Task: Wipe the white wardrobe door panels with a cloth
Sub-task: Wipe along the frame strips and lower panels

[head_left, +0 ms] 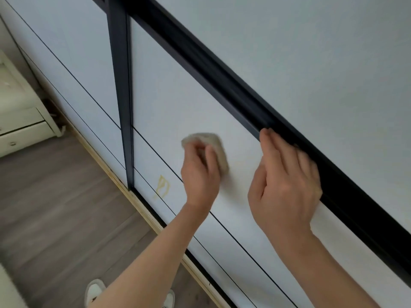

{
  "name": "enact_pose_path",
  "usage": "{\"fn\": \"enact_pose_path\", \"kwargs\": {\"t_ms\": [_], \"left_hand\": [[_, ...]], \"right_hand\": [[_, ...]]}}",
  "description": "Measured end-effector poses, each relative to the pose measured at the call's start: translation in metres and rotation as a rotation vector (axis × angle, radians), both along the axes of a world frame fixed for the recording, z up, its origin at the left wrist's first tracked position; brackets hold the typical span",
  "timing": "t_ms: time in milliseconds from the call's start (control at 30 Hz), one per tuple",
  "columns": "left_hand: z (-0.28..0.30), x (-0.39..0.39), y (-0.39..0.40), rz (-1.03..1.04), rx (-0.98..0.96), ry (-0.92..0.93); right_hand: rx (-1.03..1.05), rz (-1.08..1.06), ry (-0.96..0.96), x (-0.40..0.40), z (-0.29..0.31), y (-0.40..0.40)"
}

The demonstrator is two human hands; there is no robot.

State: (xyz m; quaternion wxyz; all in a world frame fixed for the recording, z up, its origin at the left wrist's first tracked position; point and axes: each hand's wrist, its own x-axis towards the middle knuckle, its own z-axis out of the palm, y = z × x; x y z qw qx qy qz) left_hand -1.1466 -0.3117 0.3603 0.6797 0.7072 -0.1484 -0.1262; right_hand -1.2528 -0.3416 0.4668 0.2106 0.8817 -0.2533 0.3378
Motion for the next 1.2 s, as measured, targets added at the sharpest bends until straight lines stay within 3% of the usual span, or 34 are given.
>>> {"fn": "enact_pose_path", "kwargs": {"t_ms": [67, 133, 200, 367, 433, 633, 733, 800, 933, 1000, 1200], "left_hand": [[0.041, 0.007, -0.004, 0.002, -0.112, -0.166], [0.053, 0.023, -0.012, 0.047, -0.182, -0.219], [0.025, 0.039, -0.015, 0.094, -0.192, -0.122], [-0.087, 0.051, 0.001, 0.086, 0.238, 0.312], [-0.090, 0.052, -0.001, 0.084, 0.272, 0.330], [0.046, 0.085, -0.017, 0.199, -0.075, -0.105], [0.063, 0.102, -0.021, 0.210, -0.139, -0.294], [0.018, 0.110, -0.023, 0.240, -0.056, -0.211], [-0.081, 0.114, -0.012, 0.151, 0.299, 0.316], [-0.088, 0.113, -0.010, 0.109, 0.369, 0.361], [0.037, 0.128, -0.018, 0.234, -0.020, -0.206]], "right_hand": [[0.066, 0.099, -0.019, 0.017, 0.012, 0.002], [0.178, 0.175, -0.030, 0.047, 0.023, 0.001], [0.260, 0.229, 0.008, 0.076, 0.025, 0.001], [0.173, 0.233, 0.070, 0.082, 0.009, -0.006], [0.120, 0.172, 0.058, 0.083, 0.007, -0.008], [-0.033, -0.011, 0.109, 0.095, 0.001, 0.000], [-0.102, -0.064, 0.050, 0.101, -0.007, 0.001], [-0.148, -0.076, 0.019, 0.103, -0.011, -0.002], [-0.248, -0.086, 0.012, 0.107, -0.017, -0.010], [-0.254, -0.083, 0.007, 0.106, -0.019, -0.010], [-0.201, -0.086, -0.007, 0.107, -0.015, -0.006]]}}
